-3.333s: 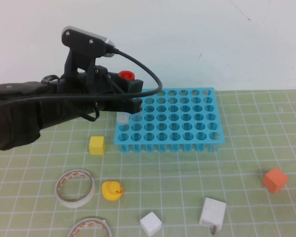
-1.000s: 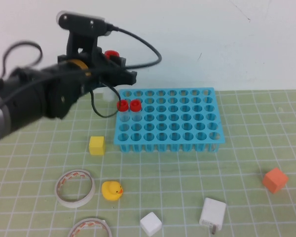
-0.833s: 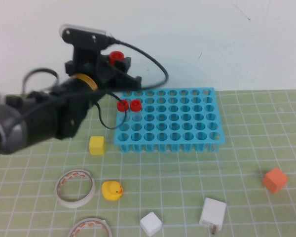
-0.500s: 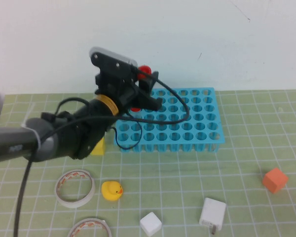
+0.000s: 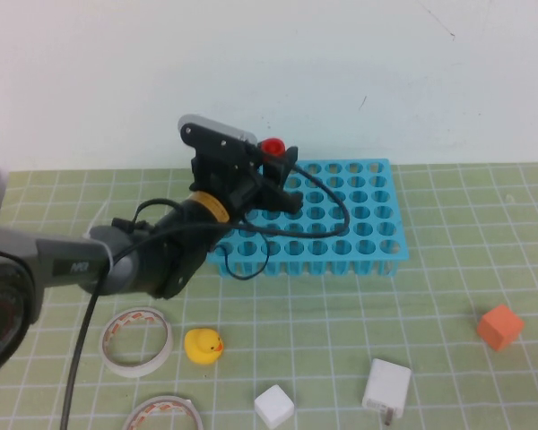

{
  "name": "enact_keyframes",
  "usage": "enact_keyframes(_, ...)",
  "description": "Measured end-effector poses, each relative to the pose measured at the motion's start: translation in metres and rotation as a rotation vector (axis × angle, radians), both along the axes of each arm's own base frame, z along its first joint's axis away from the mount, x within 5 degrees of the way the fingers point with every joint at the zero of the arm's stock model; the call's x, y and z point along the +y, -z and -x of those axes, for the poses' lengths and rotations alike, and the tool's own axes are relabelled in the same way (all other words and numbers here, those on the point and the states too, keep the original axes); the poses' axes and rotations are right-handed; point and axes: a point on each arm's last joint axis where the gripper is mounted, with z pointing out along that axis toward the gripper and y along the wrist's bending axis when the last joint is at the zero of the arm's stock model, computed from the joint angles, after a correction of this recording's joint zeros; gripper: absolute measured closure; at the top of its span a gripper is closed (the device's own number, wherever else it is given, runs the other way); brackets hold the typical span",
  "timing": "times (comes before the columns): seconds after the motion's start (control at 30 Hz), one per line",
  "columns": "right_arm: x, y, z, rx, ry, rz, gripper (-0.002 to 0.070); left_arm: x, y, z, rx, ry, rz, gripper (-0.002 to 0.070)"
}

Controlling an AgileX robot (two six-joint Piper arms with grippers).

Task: Place the test tubes

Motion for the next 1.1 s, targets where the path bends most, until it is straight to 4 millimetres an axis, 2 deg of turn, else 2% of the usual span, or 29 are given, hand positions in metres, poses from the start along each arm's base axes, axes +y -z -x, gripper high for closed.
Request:
enact_keyframes(0.13, 0.0, 0.0, 0.0, 0.0, 0.0, 0.0, 0.0678, -0.005, -0.006, -0.012, -0.002, -0.002, -0.024, 0.0426)
enact_keyframes(0.23, 0.0, 0.0, 0.0, 0.0, 0.0, 0.0, 0.0678, -0.006, -0.002, -0.018, 0.031, -0.012, -0.042, 0.0426)
enact_keyframes(0.77, 0.0, 0.0, 0.0, 0.0, 0.0, 0.0, 0.0678, -0.005, 0.036, -0.03, 0.131, -0.079, -0.019, 0.0426)
enact_keyframes(1.1, 0.0, 0.0, 0.0, 0.0, 0.0, 0.0, 0.0678, -0.006, 0.046, -0.034, 0.118, -0.083, -0.034, 0.0426)
